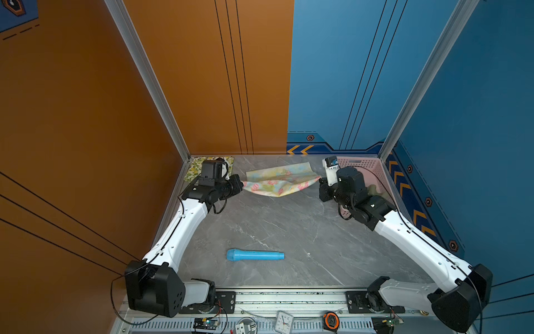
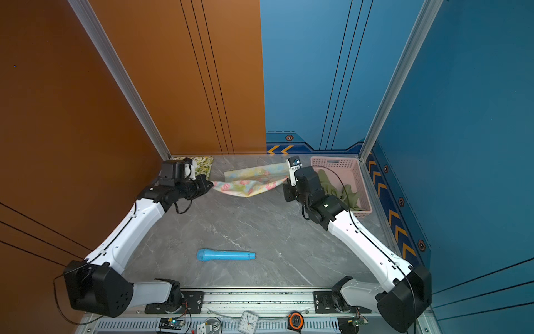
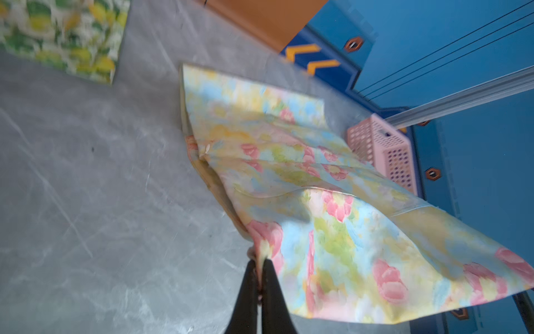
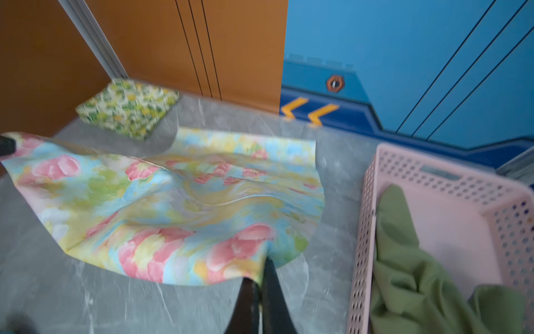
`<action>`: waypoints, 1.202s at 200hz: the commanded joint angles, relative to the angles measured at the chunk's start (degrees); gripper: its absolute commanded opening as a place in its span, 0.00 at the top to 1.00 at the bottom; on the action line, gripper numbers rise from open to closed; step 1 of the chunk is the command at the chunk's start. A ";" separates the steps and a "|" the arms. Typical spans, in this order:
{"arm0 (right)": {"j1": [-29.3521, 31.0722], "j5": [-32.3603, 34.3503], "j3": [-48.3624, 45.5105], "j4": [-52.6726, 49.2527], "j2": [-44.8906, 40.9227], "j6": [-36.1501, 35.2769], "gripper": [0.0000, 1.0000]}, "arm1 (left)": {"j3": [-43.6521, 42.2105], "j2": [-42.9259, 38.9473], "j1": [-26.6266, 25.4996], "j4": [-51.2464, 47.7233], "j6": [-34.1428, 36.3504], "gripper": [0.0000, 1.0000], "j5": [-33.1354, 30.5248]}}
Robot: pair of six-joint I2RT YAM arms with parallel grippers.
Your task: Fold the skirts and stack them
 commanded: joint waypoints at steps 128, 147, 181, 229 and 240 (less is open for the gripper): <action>-6.40 -9.50 14.58 -1.70 24.14 15.71 0.28 | 18.72 24.36 1.39 -2.71 4.63 0.00 -5.29; -6.53 -6.67 22.07 -4.21 31.07 17.59 0.30 | 23.12 30.23 1.85 -1.60 5.12 0.01 -5.37; -7.95 -4.42 31.32 -4.70 41.15 18.80 0.32 | 29.05 38.91 2.87 1.21 6.22 0.08 -3.82; -10.73 -5.75 40.34 -4.15 51.13 18.27 0.36 | 34.51 48.65 4.78 7.44 4.41 0.25 -1.75; -11.59 -5.88 41.69 -4.13 52.54 18.62 0.37 | 35.51 50.11 5.05 8.37 4.29 0.26 -1.72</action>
